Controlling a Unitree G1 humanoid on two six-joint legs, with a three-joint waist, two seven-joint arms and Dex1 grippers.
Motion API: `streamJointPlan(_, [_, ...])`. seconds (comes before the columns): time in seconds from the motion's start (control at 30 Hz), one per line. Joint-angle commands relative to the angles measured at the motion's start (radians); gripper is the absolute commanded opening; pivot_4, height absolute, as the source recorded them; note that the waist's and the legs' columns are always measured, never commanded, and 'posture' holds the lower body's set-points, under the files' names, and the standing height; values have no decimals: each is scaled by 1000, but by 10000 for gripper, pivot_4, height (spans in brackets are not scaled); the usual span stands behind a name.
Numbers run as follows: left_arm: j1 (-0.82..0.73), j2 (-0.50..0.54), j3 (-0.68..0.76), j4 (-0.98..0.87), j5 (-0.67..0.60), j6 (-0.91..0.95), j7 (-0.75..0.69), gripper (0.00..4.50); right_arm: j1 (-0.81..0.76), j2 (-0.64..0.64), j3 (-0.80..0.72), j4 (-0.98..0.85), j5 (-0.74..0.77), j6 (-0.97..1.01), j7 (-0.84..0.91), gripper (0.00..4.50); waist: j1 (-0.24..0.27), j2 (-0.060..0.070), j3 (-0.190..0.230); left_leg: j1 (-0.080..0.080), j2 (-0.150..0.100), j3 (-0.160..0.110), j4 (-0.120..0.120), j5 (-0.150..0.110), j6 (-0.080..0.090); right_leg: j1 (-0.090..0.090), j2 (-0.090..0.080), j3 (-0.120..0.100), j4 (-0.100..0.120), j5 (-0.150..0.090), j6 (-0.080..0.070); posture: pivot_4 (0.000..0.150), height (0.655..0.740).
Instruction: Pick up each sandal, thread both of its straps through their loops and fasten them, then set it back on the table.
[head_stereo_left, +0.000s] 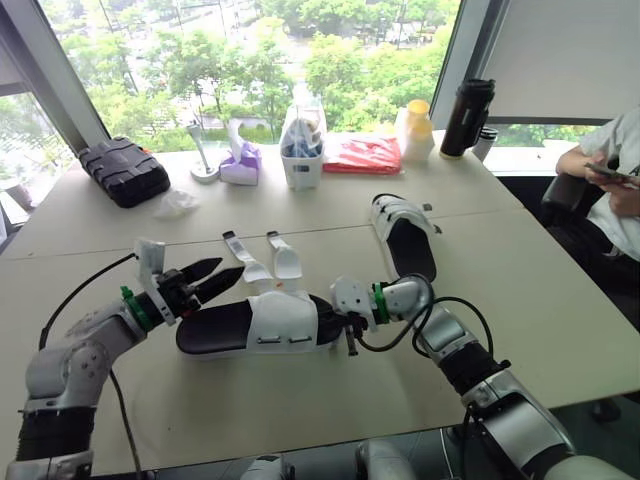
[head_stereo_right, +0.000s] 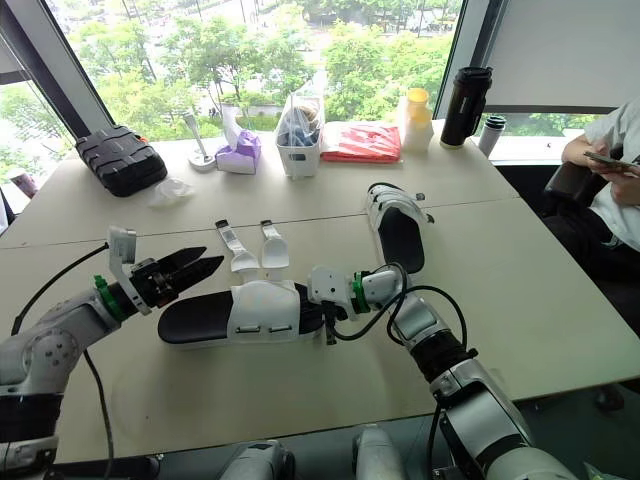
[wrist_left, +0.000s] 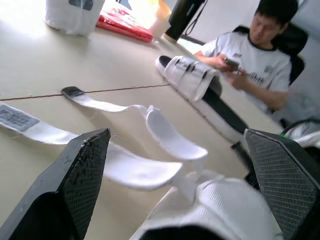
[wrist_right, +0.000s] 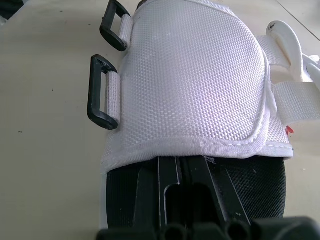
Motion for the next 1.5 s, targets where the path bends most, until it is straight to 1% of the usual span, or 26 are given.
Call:
streamJointPlan(0.03, [-69,-27,53,92,-138,199,124,45000,4,11,32,29,-31,3,10,346,0,0,0,0,0,-1,0,0,0,0,0,0,0,0,0,1500,7400])
streamJointPlan(0.17, [-122,-48,61,158,-133,276,232,45000,-2,15,33,38,-35,-1,8,346,0,0,0,0,0,-1,0,1,-1,0,1,0,0,0,0,1500,7400])
streamJointPlan(0.3, [-163,-52,121,222,-160,324,310,45000,-7,19,32,45,-39,-4,6,346,0,0,0,0,0,-1,0,1,-3,0,1,0,0,0,0,1500,7400])
streamJointPlan(0.53, [-184,-47,198,250,-179,390,418,45000,2,23,41,39,-48,-12,1,346,-1,0,0,0,0,-2,0,2,-4,0,1,0,0,0,0,1500,7400])
streamJointPlan(0.73, [-247,-105,216,342,-157,404,491,45000,3,24,43,35,-51,-13,-1,346,2,-1,-1,0,0,-2,0,3,-5,0,1,0,0,0,0,1500,7400])
streamJointPlan(0.9, [-337,-165,204,463,-101,349,482,45000,-2,14,40,41,-61,-21,-5,346,-1,-2,-1,0,0,-2,-1,4,-7,0,1,0,0,0,0,1500,7400])
streamJointPlan(0.93, [-350,-172,204,488,-87,336,479,45000,-2,11,38,41,-62,-20,-5,346,-1,-2,-1,0,0,-2,-1,6,-11,0,1,0,0,0,0,1500,7400])
streamJointPlan(1.1, [-401,-186,199,605,-8,263,451,45000,-1,6,35,38,-64,-17,-9,346,1,-2,-1,0,0,-2,-1,6,-11,0,1,0,0,1,0,1500,7400])
streamJointPlan(1.2, [-437,-196,198,692,48,176,424,45000,-1,9,35,36,-66,-14,-18,346,3,-4,-2,0,0,-2,-1,6,-11,0,1,-1,0,1,0,1500,7400])
streamJointPlan(1.5, [-528,-208,224,912,142,-10,359,45000,-7,16,35,40,-73,-17,-27,346,2,-4,-4,1,0,-3,-1,6,-11,1,1,-1,0,1,0,1500,7400])
